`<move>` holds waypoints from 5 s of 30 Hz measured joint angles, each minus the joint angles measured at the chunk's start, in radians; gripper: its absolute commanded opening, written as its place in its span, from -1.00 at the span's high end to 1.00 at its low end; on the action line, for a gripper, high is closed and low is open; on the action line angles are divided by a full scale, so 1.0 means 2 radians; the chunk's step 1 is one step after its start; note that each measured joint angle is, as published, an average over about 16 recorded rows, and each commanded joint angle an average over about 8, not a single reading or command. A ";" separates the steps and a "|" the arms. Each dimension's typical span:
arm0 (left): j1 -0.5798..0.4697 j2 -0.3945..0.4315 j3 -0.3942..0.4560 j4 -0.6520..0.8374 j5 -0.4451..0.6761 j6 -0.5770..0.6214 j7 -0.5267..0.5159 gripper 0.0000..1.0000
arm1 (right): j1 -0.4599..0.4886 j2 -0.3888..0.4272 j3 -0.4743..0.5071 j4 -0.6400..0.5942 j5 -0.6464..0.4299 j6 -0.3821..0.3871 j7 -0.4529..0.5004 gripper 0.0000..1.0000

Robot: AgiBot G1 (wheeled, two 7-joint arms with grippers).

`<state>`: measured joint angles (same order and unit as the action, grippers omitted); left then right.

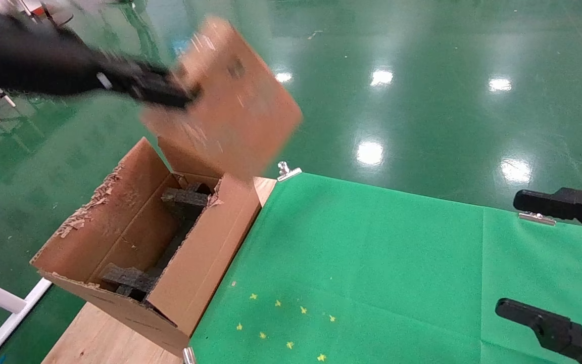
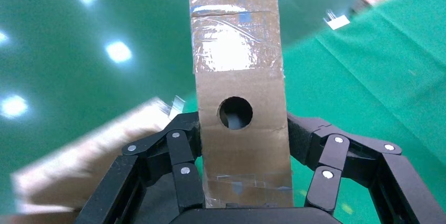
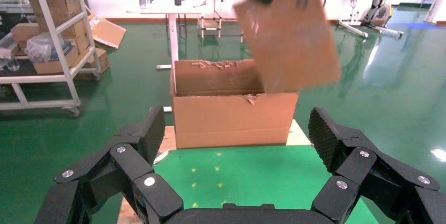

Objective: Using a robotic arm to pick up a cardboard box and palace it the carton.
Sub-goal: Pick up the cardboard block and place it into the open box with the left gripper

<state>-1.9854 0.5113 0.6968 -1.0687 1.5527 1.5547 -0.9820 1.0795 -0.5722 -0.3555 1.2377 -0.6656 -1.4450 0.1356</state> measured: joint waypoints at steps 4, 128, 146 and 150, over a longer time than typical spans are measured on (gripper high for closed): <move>-0.042 -0.006 0.004 0.053 0.029 0.005 0.041 1.00 | 0.000 0.000 0.000 0.000 0.000 0.000 0.000 -1.00; 0.224 0.109 0.001 0.546 0.007 -0.391 0.301 -1.00 | 0.000 0.000 0.000 0.000 0.000 0.000 0.000 -1.00; 0.212 0.105 -0.001 0.536 0.004 -0.370 0.305 -1.00 | 0.000 0.000 0.000 0.000 0.000 0.000 0.000 -1.00; 0.204 0.102 -0.003 0.532 0.000 -0.362 0.304 -1.00 | 0.000 0.000 0.000 0.000 0.000 0.000 0.000 -1.00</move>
<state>-1.5782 0.7161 0.6906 -0.0055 1.5533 0.8305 -0.3732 1.0793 -0.5720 -0.3556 1.2374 -0.6654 -1.4446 0.1355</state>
